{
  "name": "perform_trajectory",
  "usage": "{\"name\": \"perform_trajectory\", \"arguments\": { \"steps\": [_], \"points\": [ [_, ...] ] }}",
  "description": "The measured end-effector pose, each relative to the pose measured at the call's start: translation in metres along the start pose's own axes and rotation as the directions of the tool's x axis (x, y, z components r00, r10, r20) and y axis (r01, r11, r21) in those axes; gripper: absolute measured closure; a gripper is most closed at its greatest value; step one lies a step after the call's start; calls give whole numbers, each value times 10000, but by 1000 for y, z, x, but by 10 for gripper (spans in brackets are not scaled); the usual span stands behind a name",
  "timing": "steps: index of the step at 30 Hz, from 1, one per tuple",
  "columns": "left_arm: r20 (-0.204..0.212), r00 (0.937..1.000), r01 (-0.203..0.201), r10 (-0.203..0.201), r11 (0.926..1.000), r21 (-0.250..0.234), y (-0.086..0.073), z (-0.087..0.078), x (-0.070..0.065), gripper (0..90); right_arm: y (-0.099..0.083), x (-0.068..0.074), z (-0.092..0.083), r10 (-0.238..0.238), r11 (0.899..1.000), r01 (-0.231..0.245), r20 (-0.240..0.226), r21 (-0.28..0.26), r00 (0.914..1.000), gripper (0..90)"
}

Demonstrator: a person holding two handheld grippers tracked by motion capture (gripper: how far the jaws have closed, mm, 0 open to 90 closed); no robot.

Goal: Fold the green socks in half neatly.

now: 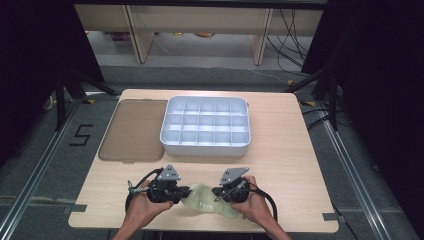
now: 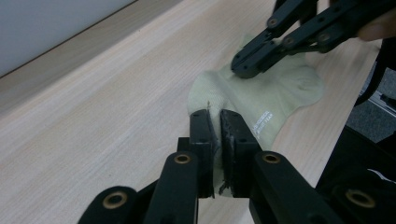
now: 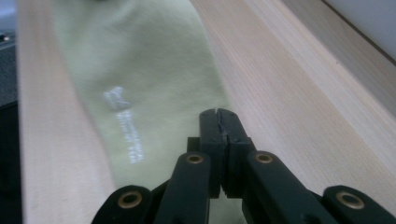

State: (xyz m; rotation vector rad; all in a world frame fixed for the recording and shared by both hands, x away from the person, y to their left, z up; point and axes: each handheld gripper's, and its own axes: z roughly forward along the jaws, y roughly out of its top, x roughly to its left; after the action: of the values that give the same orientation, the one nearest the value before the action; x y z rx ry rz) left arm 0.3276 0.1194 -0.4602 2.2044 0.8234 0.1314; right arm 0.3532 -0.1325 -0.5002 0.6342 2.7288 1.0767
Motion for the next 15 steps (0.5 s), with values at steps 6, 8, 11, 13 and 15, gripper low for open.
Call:
{"name": "perform_trajectory", "arguments": {
  "steps": [6,8,11,13,15],
  "points": [
    [56,10000,-42,43,9998,-202,10,0,-3,834,3,0,10,145,9998,-142,-194,166,9997,900],
    [123,9999,-65,67,9998,-200,12,-1,-5,834,5,1,13,255,9996,-254,-147,77,9996,900],
    [148,9996,-247,250,9995,-221,15,-2,-5,835,8,3,18,390,9992,-390,-343,5,9987,900],
    [202,9995,-241,244,9996,-149,16,-1,-5,835,10,3,19,347,9994,-344,-350,96,9988,900],
    [209,9995,-254,257,9996,-119,16,0,-5,835,10,4,19,363,9993,-365,-397,-32,9986,897]
  ]
}}
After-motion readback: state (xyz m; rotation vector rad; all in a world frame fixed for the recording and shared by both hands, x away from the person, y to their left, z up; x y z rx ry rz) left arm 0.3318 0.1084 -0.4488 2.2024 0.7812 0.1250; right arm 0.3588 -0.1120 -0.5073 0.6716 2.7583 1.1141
